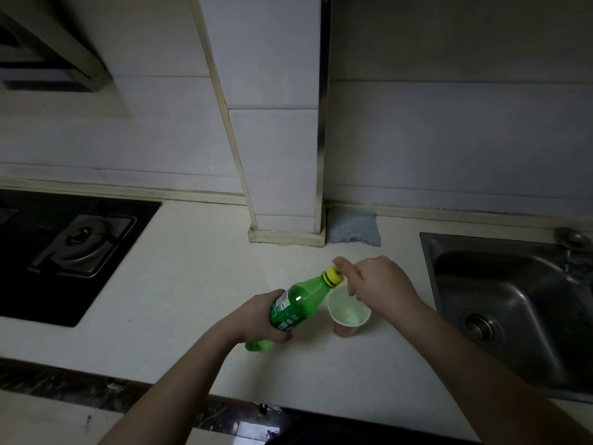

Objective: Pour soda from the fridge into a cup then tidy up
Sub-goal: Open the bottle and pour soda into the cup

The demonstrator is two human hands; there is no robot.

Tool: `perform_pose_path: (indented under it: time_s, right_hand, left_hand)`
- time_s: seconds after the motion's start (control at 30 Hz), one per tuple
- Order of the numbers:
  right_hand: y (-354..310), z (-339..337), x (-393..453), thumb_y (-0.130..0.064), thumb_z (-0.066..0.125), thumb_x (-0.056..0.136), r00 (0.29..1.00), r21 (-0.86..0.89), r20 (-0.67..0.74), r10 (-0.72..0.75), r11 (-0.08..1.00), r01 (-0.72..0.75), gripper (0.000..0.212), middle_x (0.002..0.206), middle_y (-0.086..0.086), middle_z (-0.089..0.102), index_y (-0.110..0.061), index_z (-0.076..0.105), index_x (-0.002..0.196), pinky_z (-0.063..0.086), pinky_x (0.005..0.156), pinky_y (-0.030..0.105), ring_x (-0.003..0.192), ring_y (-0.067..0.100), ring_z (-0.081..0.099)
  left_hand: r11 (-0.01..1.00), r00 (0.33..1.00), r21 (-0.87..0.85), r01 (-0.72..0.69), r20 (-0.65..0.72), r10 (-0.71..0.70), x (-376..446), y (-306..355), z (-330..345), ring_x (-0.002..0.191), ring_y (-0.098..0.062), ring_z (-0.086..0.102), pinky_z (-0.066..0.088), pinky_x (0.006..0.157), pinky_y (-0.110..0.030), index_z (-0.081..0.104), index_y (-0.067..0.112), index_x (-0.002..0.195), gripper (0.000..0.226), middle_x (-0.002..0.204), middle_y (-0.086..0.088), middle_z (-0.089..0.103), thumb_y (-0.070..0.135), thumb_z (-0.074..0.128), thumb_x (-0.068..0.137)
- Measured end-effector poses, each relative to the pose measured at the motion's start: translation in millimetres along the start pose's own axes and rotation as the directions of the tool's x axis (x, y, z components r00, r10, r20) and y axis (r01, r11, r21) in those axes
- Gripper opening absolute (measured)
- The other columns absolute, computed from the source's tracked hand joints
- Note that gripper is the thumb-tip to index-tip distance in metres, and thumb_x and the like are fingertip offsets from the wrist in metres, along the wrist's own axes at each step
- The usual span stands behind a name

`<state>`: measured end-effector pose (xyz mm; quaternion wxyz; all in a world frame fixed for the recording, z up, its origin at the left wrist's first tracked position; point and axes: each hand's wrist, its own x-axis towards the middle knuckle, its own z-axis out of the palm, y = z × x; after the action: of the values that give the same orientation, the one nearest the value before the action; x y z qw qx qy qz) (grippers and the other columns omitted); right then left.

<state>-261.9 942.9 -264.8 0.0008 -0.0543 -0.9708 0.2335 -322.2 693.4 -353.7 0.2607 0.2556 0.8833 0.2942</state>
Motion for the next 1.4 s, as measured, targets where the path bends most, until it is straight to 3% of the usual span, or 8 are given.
perform_pose_path:
  time_s: [0.23,0.43,0.57,0.67,0.87,1.03,1.13,1.4]
  right_hand:
    - [12.7,6.2,6.5,-0.043,0.057,0.09,0.938,0.227,0.181,-0.295,0.941,0.252,0.051,0.109,-0.016,0.056,-0.044,0.039,0.138,0.047,0.08,0.024,0.09,0.0,0.056]
    - [5.1,20.8,6.0,-0.04,0.065,0.085,0.915,0.138,0.069,-0.397,0.912,0.386,0.034,0.105,-0.009,0.063,-0.026,0.064,0.116,0.044,0.08,0.026,0.093,0.008,0.058]
    - [0.0,29.8,8.5,-0.061,0.034,0.087,0.926,-0.211,-0.059,-0.374,0.911,0.354,0.053,0.061,-0.001,0.056,-0.018,0.058,0.069,0.037,0.05,0.03,0.056,0.017,0.054]
    - [-3.1,34.3,7.4,-0.037,0.056,0.09,0.928,-0.384,-0.145,-0.344,0.884,0.267,0.047,0.04,0.004,0.043,-0.012,0.053,0.051,0.034,0.036,0.028,0.036,0.026,0.045]
    - [-22.4,31.6,3.0,-0.067,0.01,0.089,0.991,0.0,-0.049,0.125,0.992,-0.125,0.076,0.062,0.005,0.06,-0.015,0.059,0.064,0.046,0.065,0.036,0.065,0.025,0.059]
    - [-13.8,25.1,0.1,-0.047,0.044,0.092,0.952,0.3,0.036,-0.305,0.912,0.281,0.042,0.098,-0.02,0.058,-0.032,0.049,0.131,0.043,0.078,0.016,0.088,-0.004,0.056]
    - [-14.4,27.1,3.0,-0.028,0.062,0.091,0.907,0.264,0.053,-0.419,0.882,0.392,0.045,0.104,-0.012,0.061,-0.028,0.05,0.134,0.039,0.081,0.008,0.093,-0.002,0.054]
    - [-30.2,27.6,12.3,-0.048,0.045,0.09,0.818,-0.055,0.079,-0.57,0.816,0.575,0.034,0.094,-0.007,0.054,-0.021,0.058,0.106,0.034,0.076,0.025,0.086,0.009,0.046]
  left_hand:
    - [0.999,1.0,-0.05,0.018,-0.016,-0.018,-5.4,-11.3,4.9,0.083,-0.006,0.064,0.054,0.073,-0.026,0.058,0.027,0.105,0.051,0.093,0.011,0.068,0.033,0.084,0.061]
    - [1.0,1.0,-0.006,-0.014,-0.022,0.014,-5.4,-14.6,-0.1,0.081,-0.004,0.062,0.045,0.066,-0.012,0.051,0.037,0.101,0.051,0.091,0.014,0.064,0.033,0.083,0.061]
    - [1.0,0.998,-0.001,-0.03,-0.06,0.03,-4.6,-14.9,-0.7,0.083,-0.005,0.063,0.05,0.069,-0.019,0.055,0.029,0.111,0.057,0.094,0.014,0.065,0.032,0.082,0.06]
    - [0.998,0.991,0.056,-0.029,-0.131,0.037,-2.6,-11.8,-2.4,0.086,-0.008,0.062,0.051,0.072,-0.023,0.056,0.024,0.116,0.06,0.099,0.011,0.064,0.029,0.08,0.062]
    - [1.0,0.985,-0.005,0.0,-0.174,-0.001,-5.3,-18.8,-11.1,0.084,-0.009,0.062,0.047,0.064,-0.015,0.055,0.024,0.115,0.058,0.095,0.011,0.065,0.026,0.082,0.063]
    - [0.999,0.987,-0.049,-0.001,-0.161,-0.007,-12.4,-26.7,-14.4,0.079,-0.007,0.061,0.04,0.06,-0.007,0.056,0.026,0.108,0.054,0.09,0.012,0.065,0.024,0.084,0.063]
    - [0.998,0.993,-0.052,-0.021,-0.119,0.015,-16.3,-31.1,-15.7,0.077,-0.005,0.061,0.04,0.061,-0.009,0.051,0.037,0.099,0.053,0.087,0.014,0.064,0.027,0.085,0.061]
    - [0.996,0.996,-0.028,-0.082,-0.027,0.081,-25.1,-40.7,-17.6,0.082,-0.005,0.063,0.048,0.069,-0.018,0.057,0.027,0.107,0.056,0.092,0.012,0.067,0.033,0.085,0.059]
